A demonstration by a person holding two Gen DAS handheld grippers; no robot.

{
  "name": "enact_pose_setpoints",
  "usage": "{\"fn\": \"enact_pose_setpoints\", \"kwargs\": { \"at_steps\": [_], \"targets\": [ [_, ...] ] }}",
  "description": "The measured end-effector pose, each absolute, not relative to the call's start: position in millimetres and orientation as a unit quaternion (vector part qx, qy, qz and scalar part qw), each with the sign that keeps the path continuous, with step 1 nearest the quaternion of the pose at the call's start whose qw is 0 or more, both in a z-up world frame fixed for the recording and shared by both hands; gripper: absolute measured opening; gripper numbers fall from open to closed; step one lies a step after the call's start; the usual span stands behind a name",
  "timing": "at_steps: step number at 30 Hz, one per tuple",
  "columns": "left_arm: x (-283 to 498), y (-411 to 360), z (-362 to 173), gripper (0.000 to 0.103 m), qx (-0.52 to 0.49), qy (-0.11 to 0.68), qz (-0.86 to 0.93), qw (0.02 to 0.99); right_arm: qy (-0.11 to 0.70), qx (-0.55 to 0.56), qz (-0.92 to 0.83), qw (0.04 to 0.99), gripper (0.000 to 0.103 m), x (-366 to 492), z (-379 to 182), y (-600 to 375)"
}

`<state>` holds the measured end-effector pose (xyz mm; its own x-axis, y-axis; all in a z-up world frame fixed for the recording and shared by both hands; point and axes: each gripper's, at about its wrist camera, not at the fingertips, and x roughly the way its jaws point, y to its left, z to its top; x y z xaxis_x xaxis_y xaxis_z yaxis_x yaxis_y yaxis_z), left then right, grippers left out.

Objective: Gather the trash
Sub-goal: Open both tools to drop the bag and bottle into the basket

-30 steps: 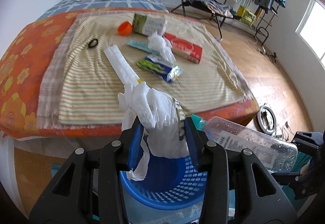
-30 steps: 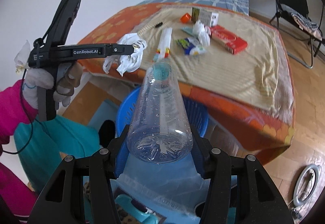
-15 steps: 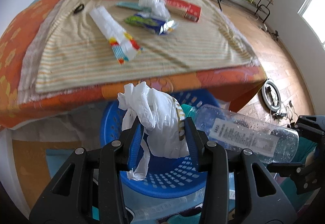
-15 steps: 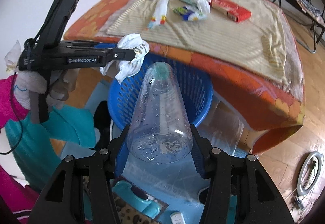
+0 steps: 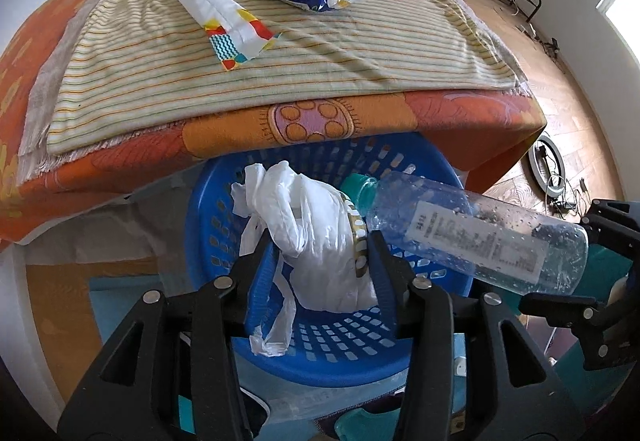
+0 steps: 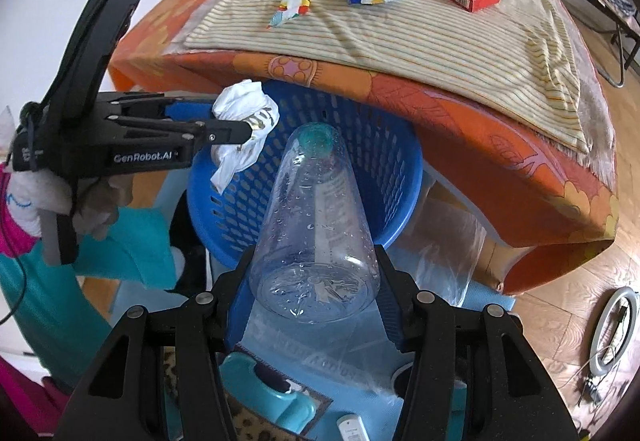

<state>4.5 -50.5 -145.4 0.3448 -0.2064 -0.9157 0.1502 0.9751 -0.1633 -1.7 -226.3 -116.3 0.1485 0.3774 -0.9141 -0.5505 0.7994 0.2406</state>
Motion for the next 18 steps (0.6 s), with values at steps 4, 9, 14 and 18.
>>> {"fn": "enact_pose_setpoints", "kwargs": {
  "at_steps": [4,9,14,18],
  "targets": [
    [7,-51,-148,0.059,-0.021,0.565,-0.108,0.818,0.571,-0.077,0.300,0.760,0.053,2,-119,-225],
    [8,-51,-147,0.067,-0.020,0.562,-0.105,0.820,0.568,-0.073,0.294,0.766,0.054,6,-120,-226],
    [9,-50,-147,0.067,-0.021,0.563,-0.101,0.820,0.563,-0.064,0.286,0.772,0.054,9,-118,-230],
    [10,-50,-145,0.067,-0.022,0.561,-0.100,0.821,0.562,-0.056,0.283,0.775,0.055,10,-117,-234]
  ]
}}
